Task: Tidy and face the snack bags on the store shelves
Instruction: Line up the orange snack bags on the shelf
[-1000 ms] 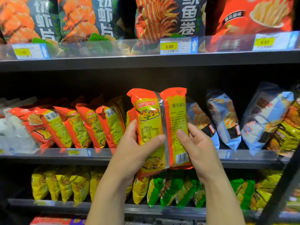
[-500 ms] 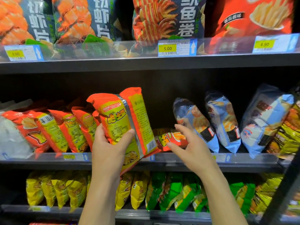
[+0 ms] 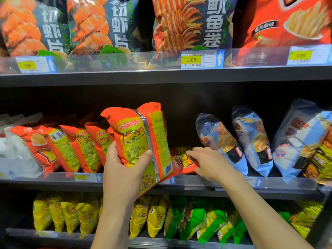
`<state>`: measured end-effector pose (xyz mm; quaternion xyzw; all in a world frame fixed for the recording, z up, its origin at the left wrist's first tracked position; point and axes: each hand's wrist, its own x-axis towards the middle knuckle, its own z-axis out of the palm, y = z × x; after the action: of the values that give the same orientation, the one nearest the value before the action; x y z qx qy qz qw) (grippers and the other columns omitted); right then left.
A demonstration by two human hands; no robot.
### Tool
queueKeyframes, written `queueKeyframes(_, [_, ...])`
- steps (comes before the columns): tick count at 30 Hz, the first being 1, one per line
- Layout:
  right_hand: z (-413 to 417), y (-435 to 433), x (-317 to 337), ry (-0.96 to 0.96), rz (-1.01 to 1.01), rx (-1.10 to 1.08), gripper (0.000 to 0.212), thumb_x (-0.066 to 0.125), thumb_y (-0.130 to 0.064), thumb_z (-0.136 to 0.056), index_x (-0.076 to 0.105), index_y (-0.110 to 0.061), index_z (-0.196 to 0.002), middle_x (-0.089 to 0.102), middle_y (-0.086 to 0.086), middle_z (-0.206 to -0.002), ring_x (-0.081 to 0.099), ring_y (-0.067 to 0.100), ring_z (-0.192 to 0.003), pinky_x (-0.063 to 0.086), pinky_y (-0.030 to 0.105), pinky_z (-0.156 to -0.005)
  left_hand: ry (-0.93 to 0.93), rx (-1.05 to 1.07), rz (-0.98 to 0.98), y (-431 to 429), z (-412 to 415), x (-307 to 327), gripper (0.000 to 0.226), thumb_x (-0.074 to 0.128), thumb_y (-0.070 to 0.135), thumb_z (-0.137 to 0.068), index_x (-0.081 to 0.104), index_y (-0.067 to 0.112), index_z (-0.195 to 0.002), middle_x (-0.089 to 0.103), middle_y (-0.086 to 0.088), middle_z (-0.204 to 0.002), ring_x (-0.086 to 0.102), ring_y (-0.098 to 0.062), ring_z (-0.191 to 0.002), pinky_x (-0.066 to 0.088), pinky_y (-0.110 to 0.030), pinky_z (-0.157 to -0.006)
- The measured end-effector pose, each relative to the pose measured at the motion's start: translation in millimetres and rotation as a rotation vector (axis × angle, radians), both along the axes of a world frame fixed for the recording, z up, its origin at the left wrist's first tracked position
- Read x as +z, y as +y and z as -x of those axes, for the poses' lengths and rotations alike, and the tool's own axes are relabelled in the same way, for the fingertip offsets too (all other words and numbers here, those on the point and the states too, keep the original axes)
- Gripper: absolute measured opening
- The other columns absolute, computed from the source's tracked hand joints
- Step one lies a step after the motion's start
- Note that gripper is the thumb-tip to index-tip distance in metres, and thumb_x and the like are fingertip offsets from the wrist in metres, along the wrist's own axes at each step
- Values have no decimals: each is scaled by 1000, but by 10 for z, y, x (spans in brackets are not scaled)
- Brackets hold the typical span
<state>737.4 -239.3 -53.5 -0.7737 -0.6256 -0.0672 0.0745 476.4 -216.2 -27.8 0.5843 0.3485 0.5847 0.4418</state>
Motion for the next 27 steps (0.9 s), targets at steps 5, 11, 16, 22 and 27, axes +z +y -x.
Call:
queueKeyframes(5, [-89,12,-93,-80,-26,-19,57,69,-36,-98,48,-38,-151,56,-10,-142,50,21,-127,46,42,-100,10,-17,6,-39,-71,-6,55,89,48,-79,60,44,-126,75,15,-114,74,-14,-107,62,-53,-89])
queueKeyframes(11, [-110,-85,-107,-30,-136,-54,35,62,-32,-102,63,-40,-136,65,-14,-123,57,17,-122,51,39,-85,11,-27,-1,-81,-142,8,53,85,47,-78,60,43,-124,74,16,-112,74,-11,-105,64,-51,-88])
queueKeyframes(16, [-135,-154,-139,62,-229,-137,29,56,-32,-105,65,-36,-133,68,-11,-121,63,20,-115,51,39,-79,33,-28,-8,-115,-215,-6,57,87,44,-80,58,43,-129,73,16,-115,73,-11,-106,64,-49,-89])
queueKeyframes(22, [-140,-221,-172,296,-364,-164,35,58,-33,-105,64,-37,-139,73,-9,-125,64,24,-116,49,37,-88,89,-51,-33,-210,-404,-128,56,87,38,-81,56,43,-128,71,21,-110,69,2,-99,61,-37,-89])
queueKeyframes(27, [-165,-185,-208,439,-378,-196,39,54,-19,-105,66,-37,-137,70,0,-107,61,25,-102,44,31,-72,138,-127,-57,-232,-680,-198,60,87,36,-82,56,40,-133,72,19,-114,69,6,-97,58,-25,-83])
